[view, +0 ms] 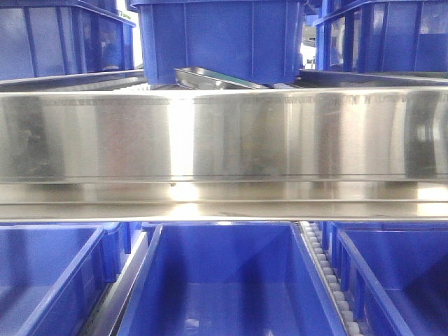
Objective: Move two blue bins to right shelf middle
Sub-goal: 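Lift and pull the gripped bin off the shelf toward the robot, then drive backward and turn away from the shelf holding the bin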
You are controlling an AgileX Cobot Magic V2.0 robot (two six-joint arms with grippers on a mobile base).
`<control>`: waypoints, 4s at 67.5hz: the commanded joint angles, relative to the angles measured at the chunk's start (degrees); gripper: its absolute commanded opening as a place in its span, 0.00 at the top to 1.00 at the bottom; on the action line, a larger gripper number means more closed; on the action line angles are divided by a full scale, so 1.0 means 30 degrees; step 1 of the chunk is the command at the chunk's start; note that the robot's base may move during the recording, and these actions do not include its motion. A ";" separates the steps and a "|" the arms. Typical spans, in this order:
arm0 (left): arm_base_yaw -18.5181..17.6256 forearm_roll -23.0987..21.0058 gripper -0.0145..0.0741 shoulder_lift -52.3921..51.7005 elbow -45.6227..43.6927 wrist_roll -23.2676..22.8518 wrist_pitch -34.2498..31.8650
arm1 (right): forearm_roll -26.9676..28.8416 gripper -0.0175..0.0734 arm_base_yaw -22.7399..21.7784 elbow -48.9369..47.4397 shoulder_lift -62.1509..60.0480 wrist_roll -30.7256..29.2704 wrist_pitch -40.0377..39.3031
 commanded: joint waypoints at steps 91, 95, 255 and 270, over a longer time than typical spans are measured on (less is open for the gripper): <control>0.0062 -0.0968 0.96 -0.0409 -0.0280 0.0203 -0.0154 | -0.0949 0.98 -0.0203 -0.0216 0.0016 0.0023 -0.1207; 0.0062 -0.0968 0.96 -0.0409 -0.0280 0.0203 -0.0154 | -0.0949 0.98 -0.0203 -0.0216 0.0016 0.0023 -0.1207; 0.0062 -0.0790 0.96 -0.0409 -0.0280 0.0203 -0.9244 | -0.0949 0.98 -0.0203 -0.0216 0.0050 0.0023 -0.1213; 0.0062 -0.0790 0.96 -0.0409 -0.0280 0.0203 -0.9244 | -0.0949 0.98 -0.0203 -0.0216 0.0050 0.0023 -0.1213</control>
